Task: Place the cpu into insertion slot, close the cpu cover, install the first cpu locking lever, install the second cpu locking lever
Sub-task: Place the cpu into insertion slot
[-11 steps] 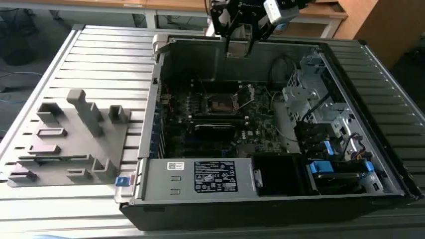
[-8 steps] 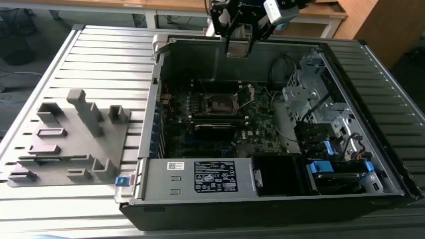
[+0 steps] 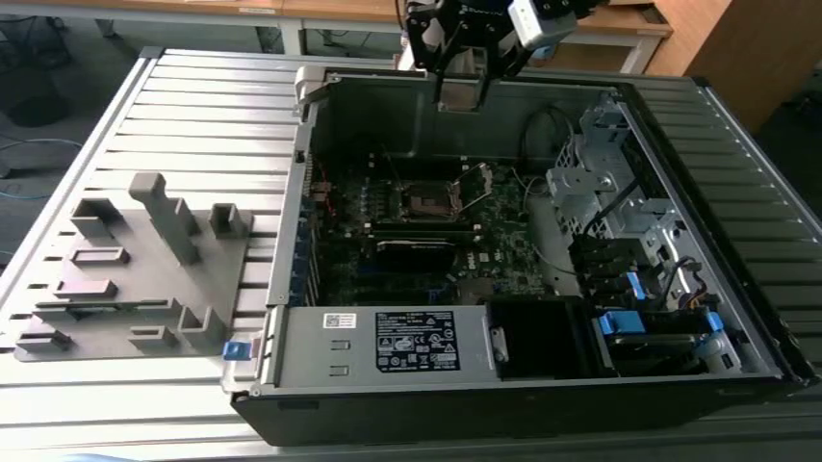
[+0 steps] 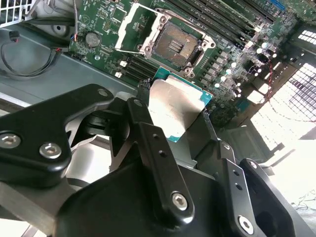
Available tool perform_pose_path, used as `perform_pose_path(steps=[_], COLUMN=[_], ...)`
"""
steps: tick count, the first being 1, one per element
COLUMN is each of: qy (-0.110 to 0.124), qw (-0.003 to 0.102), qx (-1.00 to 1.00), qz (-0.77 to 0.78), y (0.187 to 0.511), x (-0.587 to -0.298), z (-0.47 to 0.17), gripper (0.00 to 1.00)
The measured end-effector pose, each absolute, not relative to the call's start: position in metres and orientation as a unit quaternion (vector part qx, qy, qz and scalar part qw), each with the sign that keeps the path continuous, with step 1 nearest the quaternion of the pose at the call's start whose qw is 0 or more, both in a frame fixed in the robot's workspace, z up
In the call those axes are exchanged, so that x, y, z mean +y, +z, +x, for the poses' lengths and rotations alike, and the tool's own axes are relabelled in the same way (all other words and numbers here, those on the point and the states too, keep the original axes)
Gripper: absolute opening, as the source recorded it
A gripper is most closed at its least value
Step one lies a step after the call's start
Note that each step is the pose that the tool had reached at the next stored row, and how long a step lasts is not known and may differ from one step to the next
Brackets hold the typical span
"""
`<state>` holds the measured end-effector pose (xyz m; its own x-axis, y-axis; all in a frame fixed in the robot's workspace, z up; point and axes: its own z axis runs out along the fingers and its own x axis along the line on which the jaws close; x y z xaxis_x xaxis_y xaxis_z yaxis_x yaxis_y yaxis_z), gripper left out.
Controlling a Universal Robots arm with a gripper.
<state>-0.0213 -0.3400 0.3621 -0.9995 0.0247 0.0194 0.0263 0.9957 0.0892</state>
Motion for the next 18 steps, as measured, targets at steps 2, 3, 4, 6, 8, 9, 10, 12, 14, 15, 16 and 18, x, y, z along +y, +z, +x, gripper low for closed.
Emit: perform_pose_path(steps=[2, 3, 4, 6, 8, 9, 10, 12, 14, 15, 16, 18], qy=[-0.045, -0.045, -0.045, -0.045, -0.045, -0.045, -0.045, -0.045, -0.045, -0.045, -0.045, -0.045], qw=[0.009, 0.009, 0.009, 0.009, 0.009, 0.009, 0.009, 0.009, 0.009, 0.009, 0.009, 0.009], qx=[-0.999, -0.999, -0.999, -0.999, -0.999, -0.999, -0.999, -0.999, -0.999, -0.999, -0.999, -0.999], qz=[-0.013, -0.013, -0.013, -0.013, -0.013, -0.013, -0.013, -0.013, -0.013, -0.013, -0.013, -0.013], y=[0.362, 0.3619, 0.3615, 0.3605, 0.3601, 0.3599, 0.3597, 0.3594, 0.359, 0.3589, 0.3589, 0.3585], x=[-0.34, -0.34, -0.34, -0.34, -0.34, -0.34, -0.34, -0.34, -0.34, -0.34, -0.34, -0.34], z=[-0.0213, -0.0213, -0.0213, -0.0213, -0.0213, -0.0213, -0.0213, -0.0213, -0.0213, -0.0213, -0.0213, -0.0213], gripper=[0.54, 0.54, 0.54, 0.54, 0.54, 0.54, 0.54, 0.54, 0.54, 0.54, 0.54, 0.54])
